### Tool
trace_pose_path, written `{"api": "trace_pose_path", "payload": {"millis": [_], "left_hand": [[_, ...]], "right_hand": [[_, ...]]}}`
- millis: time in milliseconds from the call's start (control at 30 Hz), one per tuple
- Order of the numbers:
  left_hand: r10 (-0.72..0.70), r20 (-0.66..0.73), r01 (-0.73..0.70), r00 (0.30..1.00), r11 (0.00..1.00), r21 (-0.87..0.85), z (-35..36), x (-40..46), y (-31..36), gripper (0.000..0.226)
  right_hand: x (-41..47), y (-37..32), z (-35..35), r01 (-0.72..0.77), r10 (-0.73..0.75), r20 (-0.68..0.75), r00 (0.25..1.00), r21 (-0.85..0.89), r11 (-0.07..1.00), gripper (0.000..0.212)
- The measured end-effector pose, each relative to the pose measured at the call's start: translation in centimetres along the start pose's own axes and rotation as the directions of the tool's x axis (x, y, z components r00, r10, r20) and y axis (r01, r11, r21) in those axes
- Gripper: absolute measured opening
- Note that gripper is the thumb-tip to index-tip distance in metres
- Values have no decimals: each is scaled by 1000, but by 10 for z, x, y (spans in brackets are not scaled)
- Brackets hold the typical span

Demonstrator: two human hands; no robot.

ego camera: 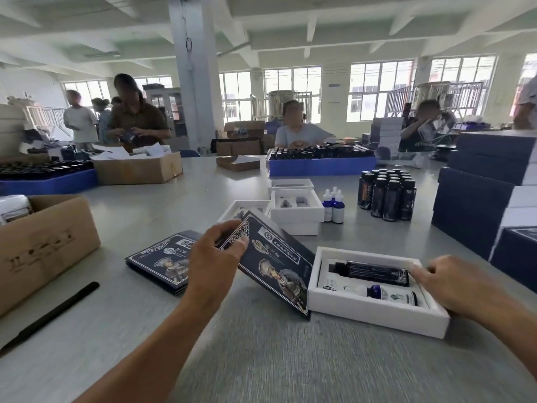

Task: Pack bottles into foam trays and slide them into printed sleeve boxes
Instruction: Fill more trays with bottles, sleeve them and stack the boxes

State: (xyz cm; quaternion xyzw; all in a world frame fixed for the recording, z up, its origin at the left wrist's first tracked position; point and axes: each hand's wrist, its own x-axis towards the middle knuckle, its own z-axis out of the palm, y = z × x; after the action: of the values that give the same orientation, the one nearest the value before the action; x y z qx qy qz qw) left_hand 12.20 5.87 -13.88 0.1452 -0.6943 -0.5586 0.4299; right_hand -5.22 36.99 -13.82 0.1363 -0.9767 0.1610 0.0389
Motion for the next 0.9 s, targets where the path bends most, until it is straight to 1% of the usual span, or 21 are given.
{"api": "trace_pose_path", "payload": {"millis": [100, 167, 233, 300, 367, 433, 500, 567, 633, 700, 767, 833, 900], "left_hand": [[-57, -48, 52, 997, 994, -99, 6, -3, 0, 34], [-127, -50, 118, 991, 981, -156, 12, -5, -2, 26], [-149, -46, 143, 988, 984, -109, 18, -7, -5, 19], [-87, -14, 87, 996, 996, 9, 21, -11, -7, 18], [19, 53, -25, 998, 994, 106, 21, -15, -7, 21], [121, 114, -143, 986, 968, 208, 21, -18, -6, 26], [188, 126, -219, 974, 922, 319, 21, -20, -5, 27], [225, 97, -245, 970, 900, 361, 22, -20, -5, 25], [210, 56, -216, 976, 920, 326, 23, -20, -6, 20], [171, 14, -167, 985, 941, 292, 22, -17, -9, 13], [128, -31, -114, 991, 952, 284, 19, -14, -13, 9], [76, -73, -53, 994, 961, 271, 14, -9, -18, 7], [32, -80, -9, 996, 959, 283, 8, -4, -25, 7]], "right_hand": [[0, 0, 2, 8, -8, -13, 1000, -10, 1000, 48], [0, 1, 4, 14, -15, -32, 999, -13, 1000, 48], [0, 1, 5, 17, -17, -47, 999, -9, 1000, 47], [0, 1, 5, 14, -15, -50, 999, -8, 1000, 47], [1, 1, 4, 20, -20, -51, 999, 11, 1000, 48], [0, 1, 3, 21, -20, -39, 999, 31, 999, 49], [-2, -1, 0, 3, -3, -1, 1000, 68, 998, 48], [-4, -3, -5, -34, 27, 56, 998, 124, 992, 45], [-6, -3, -11, -76, 54, 124, 991, 180, 981, 40], [-7, -2, -14, -108, 71, 159, 985, 235, 966, 35], [-6, 2, -18, -123, 90, 136, 987, 256, 959, 32], [-5, 9, -22, -140, 126, 74, 989, 246, 959, 33], [-2, 18, -26, -171, 173, 13, 985, 248, 954, 33]]}}
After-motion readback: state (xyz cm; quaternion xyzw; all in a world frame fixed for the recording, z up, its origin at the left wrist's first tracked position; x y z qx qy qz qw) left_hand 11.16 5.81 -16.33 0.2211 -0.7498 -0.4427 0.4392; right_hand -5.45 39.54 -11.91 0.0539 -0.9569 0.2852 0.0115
